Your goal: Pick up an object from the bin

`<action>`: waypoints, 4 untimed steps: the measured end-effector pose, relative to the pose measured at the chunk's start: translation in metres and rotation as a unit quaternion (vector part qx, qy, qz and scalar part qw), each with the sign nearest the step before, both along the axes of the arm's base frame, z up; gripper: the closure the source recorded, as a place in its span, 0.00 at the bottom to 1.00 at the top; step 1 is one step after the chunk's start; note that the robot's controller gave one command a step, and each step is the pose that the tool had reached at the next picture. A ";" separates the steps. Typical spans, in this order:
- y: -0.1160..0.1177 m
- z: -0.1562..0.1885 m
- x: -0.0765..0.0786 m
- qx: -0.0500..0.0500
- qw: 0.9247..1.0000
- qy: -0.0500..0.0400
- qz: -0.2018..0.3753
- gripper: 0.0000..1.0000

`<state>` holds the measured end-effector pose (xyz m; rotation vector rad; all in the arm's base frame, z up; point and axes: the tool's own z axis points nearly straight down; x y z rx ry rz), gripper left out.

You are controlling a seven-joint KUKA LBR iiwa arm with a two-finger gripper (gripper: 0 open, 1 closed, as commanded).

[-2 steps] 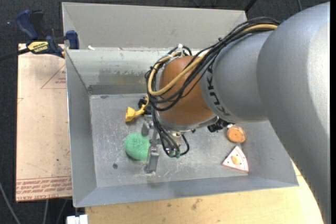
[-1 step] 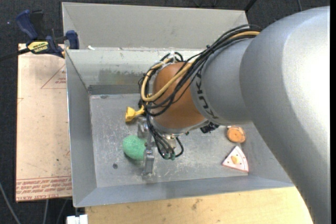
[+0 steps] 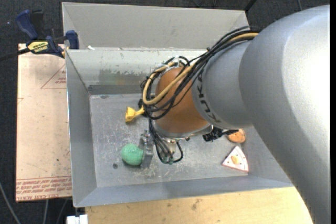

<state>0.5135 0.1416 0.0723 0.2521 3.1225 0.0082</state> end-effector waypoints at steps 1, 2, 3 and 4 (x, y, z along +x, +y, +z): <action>0.000 0.000 0.000 0.000 1.000 0.000 0.000 1.00; 0.000 0.002 -0.001 0.000 1.000 0.002 0.000 1.00; -0.001 0.020 -0.004 -0.002 1.000 0.008 0.000 1.00; -0.001 0.044 -0.003 -0.002 1.000 0.008 0.000 1.00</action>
Offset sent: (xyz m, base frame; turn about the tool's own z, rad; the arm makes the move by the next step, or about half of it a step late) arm 0.0000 -0.0001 0.0569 0.0000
